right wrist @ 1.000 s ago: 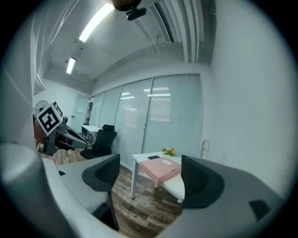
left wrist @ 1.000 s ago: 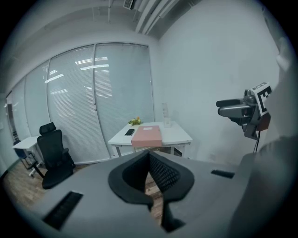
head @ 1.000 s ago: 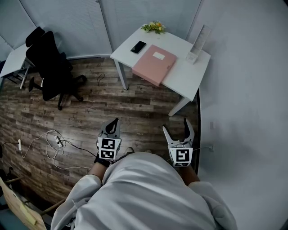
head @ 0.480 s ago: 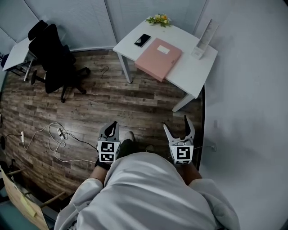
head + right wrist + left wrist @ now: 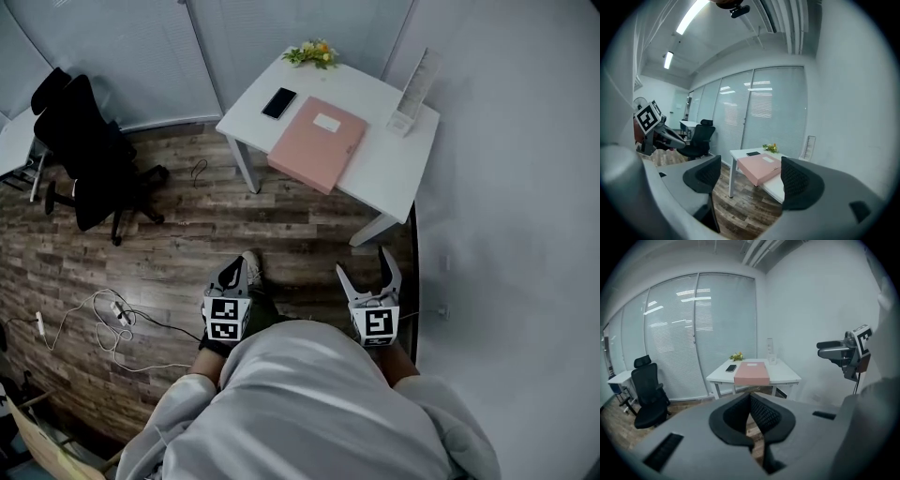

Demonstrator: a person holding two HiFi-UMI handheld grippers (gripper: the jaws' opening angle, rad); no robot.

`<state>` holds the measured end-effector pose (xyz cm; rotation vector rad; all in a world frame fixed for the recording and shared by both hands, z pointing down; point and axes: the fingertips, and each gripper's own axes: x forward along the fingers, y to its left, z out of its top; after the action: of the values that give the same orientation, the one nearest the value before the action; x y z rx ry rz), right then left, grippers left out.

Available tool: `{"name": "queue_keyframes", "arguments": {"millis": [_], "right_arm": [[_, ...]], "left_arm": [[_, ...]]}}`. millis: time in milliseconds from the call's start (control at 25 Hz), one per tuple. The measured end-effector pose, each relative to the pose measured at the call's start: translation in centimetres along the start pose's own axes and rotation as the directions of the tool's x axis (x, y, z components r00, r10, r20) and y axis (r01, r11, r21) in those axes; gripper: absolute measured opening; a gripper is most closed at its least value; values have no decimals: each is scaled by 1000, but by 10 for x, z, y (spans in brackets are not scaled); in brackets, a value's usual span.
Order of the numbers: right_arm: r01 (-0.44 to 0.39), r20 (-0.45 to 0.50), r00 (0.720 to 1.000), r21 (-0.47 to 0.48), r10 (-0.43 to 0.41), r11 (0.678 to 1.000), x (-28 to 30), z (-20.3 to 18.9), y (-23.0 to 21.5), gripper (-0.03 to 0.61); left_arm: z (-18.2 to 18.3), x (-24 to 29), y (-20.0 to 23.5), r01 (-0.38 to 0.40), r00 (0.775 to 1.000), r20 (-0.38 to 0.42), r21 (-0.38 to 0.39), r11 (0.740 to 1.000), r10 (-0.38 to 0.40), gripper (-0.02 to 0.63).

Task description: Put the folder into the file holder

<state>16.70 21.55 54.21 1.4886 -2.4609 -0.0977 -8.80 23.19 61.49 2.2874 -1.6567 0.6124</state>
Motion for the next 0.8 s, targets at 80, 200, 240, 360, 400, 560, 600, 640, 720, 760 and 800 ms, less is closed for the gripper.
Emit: {"name": "queue_keyframes", "arguments": {"millis": [80, 200, 240, 360, 400, 560, 600, 640, 720, 760, 800], "right_arm": [[31, -19, 999, 6, -31, 999, 21, 2, -4, 398], [73, -43, 996, 17, -72, 997, 60, 11, -7, 398], [87, -50, 995, 24, -86, 996, 74, 14, -7, 397], [134, -70, 989, 41, -131, 990, 117, 24, -7, 398], [149, -77, 986, 41, -146, 988, 131, 27, -7, 397], [220, -119, 970, 61, -211, 974, 177, 32, -1, 398], [236, -131, 965, 74, -225, 969, 185, 34, 1, 397], [252, -141, 961, 91, -238, 963, 194, 36, 3, 398], [282, -154, 953, 142, -261, 949, 211, 38, 7, 398], [297, -161, 949, 175, -270, 939, 220, 37, 8, 397], [311, -171, 945, 214, -278, 926, 227, 35, 9, 398]], "left_arm": [[16, 22, 20, 26, 1000, 8, 9, 1000, -26, 8], [42, 55, 55, 65, 998, 11, 27, 998, -65, 8], [49, 66, 68, 76, 997, 10, 35, 996, -76, 8], [70, 95, 109, 107, 994, 1, 56, 993, -107, 8], [75, 104, 122, 116, 993, -4, 59, 991, -116, 8], [85, 132, 175, 153, 988, -29, 80, 985, -151, 8], [87, 137, 186, 161, 987, -34, 82, 984, -158, 8], [90, 142, 197, 167, 986, -37, 83, 982, -164, 8], [94, 154, 218, 176, 984, -46, 92, 980, -173, 8], [95, 161, 226, 182, 983, -53, 97, 979, -177, 8], [96, 167, 232, 187, 981, -61, 98, 977, -182, 8]]}}
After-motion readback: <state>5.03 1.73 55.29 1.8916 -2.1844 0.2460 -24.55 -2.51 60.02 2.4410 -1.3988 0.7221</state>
